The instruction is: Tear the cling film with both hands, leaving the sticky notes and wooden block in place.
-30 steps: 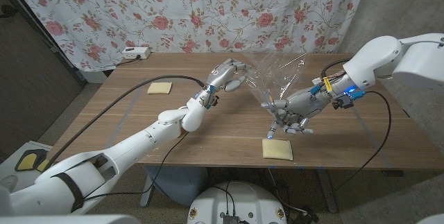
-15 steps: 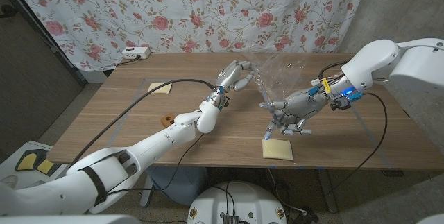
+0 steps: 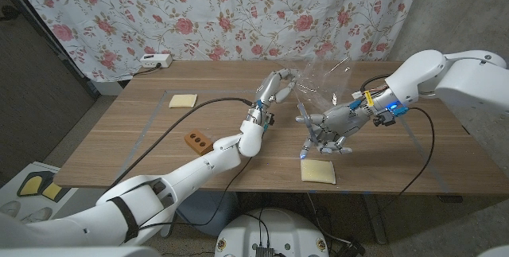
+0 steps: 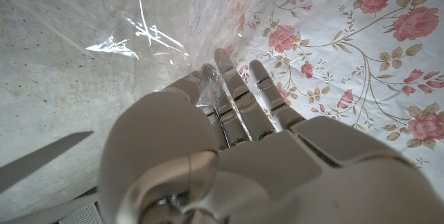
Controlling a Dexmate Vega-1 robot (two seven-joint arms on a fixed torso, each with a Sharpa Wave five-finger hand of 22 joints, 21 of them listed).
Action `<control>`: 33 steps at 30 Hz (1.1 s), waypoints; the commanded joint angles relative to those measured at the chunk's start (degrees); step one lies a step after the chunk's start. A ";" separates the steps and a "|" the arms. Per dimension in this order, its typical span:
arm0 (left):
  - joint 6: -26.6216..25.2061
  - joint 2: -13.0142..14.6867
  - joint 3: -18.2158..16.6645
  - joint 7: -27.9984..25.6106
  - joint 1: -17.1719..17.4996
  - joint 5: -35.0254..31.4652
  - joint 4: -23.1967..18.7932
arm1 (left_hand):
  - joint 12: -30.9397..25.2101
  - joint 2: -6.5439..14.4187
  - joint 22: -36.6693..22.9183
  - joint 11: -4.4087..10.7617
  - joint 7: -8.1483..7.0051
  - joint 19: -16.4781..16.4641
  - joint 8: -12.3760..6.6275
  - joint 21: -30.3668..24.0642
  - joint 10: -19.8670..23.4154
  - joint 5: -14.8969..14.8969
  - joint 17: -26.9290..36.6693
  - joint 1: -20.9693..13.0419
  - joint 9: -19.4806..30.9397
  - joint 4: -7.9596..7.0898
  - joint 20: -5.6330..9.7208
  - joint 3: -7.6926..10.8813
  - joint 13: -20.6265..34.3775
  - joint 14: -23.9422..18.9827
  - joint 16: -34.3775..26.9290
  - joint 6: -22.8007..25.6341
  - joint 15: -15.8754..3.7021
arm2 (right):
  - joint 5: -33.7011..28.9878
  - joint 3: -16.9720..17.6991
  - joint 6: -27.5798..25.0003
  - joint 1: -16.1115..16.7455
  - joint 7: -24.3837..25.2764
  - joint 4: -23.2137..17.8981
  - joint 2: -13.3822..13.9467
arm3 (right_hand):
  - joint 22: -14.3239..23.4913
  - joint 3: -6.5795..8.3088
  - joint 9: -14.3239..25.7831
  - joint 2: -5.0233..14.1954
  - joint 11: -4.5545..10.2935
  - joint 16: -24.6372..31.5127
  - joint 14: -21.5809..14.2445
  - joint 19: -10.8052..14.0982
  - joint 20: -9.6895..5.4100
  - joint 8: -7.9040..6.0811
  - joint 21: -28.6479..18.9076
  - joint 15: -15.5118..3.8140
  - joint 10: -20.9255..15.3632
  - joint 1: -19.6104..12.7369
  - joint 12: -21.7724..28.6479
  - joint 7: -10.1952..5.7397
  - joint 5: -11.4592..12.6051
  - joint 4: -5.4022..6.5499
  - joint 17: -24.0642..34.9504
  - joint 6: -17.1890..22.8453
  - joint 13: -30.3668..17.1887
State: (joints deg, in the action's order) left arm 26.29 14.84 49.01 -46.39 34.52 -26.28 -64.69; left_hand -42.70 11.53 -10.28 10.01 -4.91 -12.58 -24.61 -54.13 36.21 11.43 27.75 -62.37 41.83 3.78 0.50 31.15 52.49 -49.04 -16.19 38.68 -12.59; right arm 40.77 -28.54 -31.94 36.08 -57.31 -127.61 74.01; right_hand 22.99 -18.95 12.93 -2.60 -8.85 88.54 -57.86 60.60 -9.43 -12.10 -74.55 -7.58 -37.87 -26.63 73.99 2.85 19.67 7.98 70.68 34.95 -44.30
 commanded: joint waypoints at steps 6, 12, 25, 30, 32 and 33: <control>0.86 3.77 -5.56 2.29 7.22 3.27 -11.78 | -0.66 0.07 -0.25 -0.61 0.08 0.56 -0.48 -0.32 -0.19 -0.33 1.08 -0.71 0.96 -0.41 -0.37 0.54 -0.34 0.41 0.01 -0.93 0.22 | 0.27 0.23 0.96 0.19 -0.02 2.22 0.61 | 0.20 0.03 0.14 0.52 6.86 -0.04 1.29 1.04 -3.12 -0.26 0.32 -3.30 -8.37 -0.34 0.37 7.68 -0.30 0.13 0.11 -6.96 -0.41; -1.26 4.94 -7.47 2.86 10.09 3.44 -14.54 | -0.75 0.09 -0.26 -0.69 0.08 0.69 -0.45 -0.43 -0.51 -0.41 1.52 -0.74 1.05 -0.65 -0.35 0.66 -0.63 0.94 0.22 -1.20 0.27 | 1.01 1.55 1.82 1.19 0.71 1.47 1.99 | 0.31 0.04 0.15 0.62 6.77 -0.05 1.27 1.10 -3.13 -0.24 0.25 -3.31 -8.52 -0.35 0.13 7.76 -0.35 0.14 0.10 -6.95 0.05; -2.49 6.55 -9.92 2.43 12.49 2.79 -16.50 | -1.16 0.04 -0.25 -0.82 0.14 1.04 -0.46 -0.66 -0.66 -0.54 2.60 -0.84 0.95 -0.99 -0.26 0.82 -1.22 1.48 0.34 -1.34 0.24 | 2.37 3.04 1.88 3.04 2.07 1.49 3.53 | 0.12 0.06 0.15 0.80 6.80 -0.06 1.22 1.02 -3.13 -0.21 0.44 -3.32 -8.61 -0.39 0.28 7.84 -0.49 0.14 0.10 -6.89 -0.08; -2.11 6.53 -10.26 2.48 12.56 3.00 -16.25 | -1.30 0.02 -0.24 -0.93 0.13 1.21 -0.49 -0.72 -0.81 -0.55 2.96 -0.86 0.99 -1.11 -0.21 0.87 -1.38 1.74 0.44 -1.47 0.28 | 2.19 2.89 2.07 2.98 1.64 2.03 3.14 | 0.12 0.04 0.15 0.86 6.84 -0.07 1.19 1.01 -3.13 -0.23 0.46 -3.31 -8.66 -0.35 0.36 7.90 -0.55 0.16 0.10 -6.78 -0.16; -1.49 6.77 -10.01 2.24 12.22 2.11 -15.64 | -1.50 0.01 -0.23 -1.08 -0.02 1.38 -0.52 -0.73 -1.20 -0.54 3.14 -0.85 1.29 -1.21 -0.18 0.90 -1.11 2.01 0.57 -1.93 0.31 | 1.72 2.41 1.90 2.52 1.14 2.42 2.53 | 0.16 0.06 0.16 0.92 6.73 -0.07 1.20 1.10 -3.14 -0.24 0.41 -3.29 -8.74 -0.35 0.34 7.91 -0.57 0.16 0.10 -6.75 -0.08; -1.43 6.89 -9.87 1.89 12.05 1.34 -15.42 | -1.48 0.00 -0.21 -1.34 -0.07 1.50 -0.53 -0.72 -1.49 -0.51 3.24 -0.83 1.34 -1.28 -0.12 0.92 -1.15 2.21 0.67 -2.04 0.31 | 1.45 2.20 1.81 2.31 0.97 2.54 2.31 | 0.10 0.07 0.16 0.96 6.79 -0.07 1.20 1.05 -3.14 -0.24 0.47 -3.29 -8.66 -0.37 0.38 7.93 -0.57 0.16 0.10 -6.72 -0.19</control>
State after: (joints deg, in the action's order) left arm 24.24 20.87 39.85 -43.64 46.18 -23.13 -80.27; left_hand -43.84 11.76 -10.27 9.00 -4.95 -11.34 -24.61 -54.49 35.19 11.02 30.68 -62.60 42.77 2.97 0.31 31.91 50.95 -47.35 -15.80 37.22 -12.38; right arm 42.66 -26.06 -30.12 38.46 -55.74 -126.21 77.00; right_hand 23.03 -18.95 12.92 -2.20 -8.85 88.54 -57.96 60.80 -9.63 -12.10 -74.05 -7.68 -37.87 -27.03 73.99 2.86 19.23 7.98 70.67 34.95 -44.21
